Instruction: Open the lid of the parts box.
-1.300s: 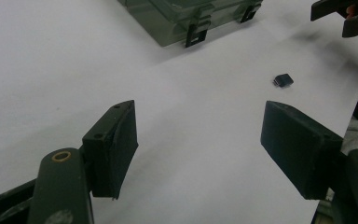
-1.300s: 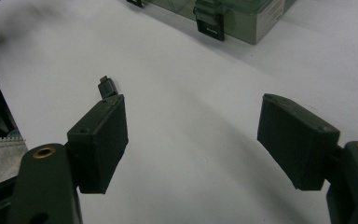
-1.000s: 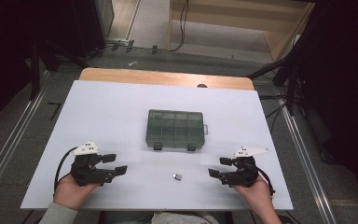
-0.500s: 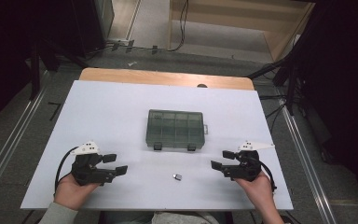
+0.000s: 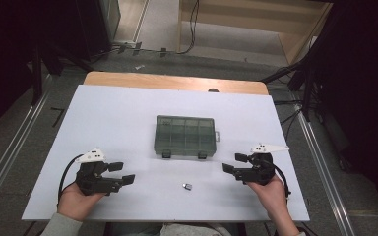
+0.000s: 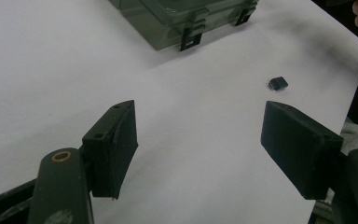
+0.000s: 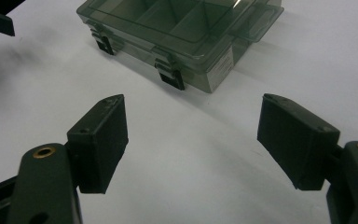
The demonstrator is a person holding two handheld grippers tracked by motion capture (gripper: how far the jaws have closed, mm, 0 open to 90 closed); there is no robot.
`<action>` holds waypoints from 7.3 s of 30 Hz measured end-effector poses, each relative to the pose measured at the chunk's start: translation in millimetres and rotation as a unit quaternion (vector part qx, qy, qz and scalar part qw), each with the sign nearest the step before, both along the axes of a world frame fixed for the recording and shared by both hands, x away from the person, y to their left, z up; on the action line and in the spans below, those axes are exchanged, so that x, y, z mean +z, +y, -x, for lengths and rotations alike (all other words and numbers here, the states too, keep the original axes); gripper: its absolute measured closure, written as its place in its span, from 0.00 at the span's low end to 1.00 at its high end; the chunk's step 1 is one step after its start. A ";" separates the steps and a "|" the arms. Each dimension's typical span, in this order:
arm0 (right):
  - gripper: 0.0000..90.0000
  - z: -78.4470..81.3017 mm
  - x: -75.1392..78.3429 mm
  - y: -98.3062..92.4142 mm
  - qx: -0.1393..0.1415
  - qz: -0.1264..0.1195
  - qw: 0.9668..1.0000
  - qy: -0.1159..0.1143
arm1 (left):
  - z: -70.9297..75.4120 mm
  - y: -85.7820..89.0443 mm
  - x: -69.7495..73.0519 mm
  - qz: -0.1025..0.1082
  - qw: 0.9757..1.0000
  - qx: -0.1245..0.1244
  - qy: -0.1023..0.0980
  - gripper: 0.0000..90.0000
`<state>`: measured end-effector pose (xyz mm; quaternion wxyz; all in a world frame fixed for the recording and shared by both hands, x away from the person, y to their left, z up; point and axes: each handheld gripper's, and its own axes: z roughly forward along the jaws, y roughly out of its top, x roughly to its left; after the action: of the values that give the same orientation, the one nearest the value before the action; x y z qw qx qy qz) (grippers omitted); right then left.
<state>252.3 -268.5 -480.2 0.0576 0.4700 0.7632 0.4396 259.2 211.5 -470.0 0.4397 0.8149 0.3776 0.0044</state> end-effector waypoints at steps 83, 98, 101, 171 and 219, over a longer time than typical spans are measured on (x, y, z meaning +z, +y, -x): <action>0.97 -43.7 -23.7 26.9 0.010 0.026 0.999 0.033 | 1.5 -1.7 1.3 -0.008 1.000 -0.002 -0.006 0.30; 0.97 -42.6 -20.0 26.6 0.011 0.010 1.000 0.024 | 1.5 -2.1 1.0 -0.009 1.000 -0.002 -0.004 0.30; 0.97 -42.5 -19.3 26.8 0.011 0.009 1.000 0.022 | 1.4 -1.8 1.0 -0.009 1.000 -0.002 -0.004 0.30; 0.97 -61.8 8.0 27.6 0.011 -0.019 1.000 -0.022 | 0.9 -3.1 0.1 -0.014 1.000 -0.004 -0.003 0.30; 0.97 -91.2 27.1 34.0 0.003 -0.028 1.000 -0.014 | -15.9 -17.3 -2.5 -0.020 1.000 0.007 0.012 0.30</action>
<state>343.5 -234.5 -453.1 0.0540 0.4626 0.7513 0.4676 275.1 194.2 -472.5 0.4188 0.8209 0.3883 0.0056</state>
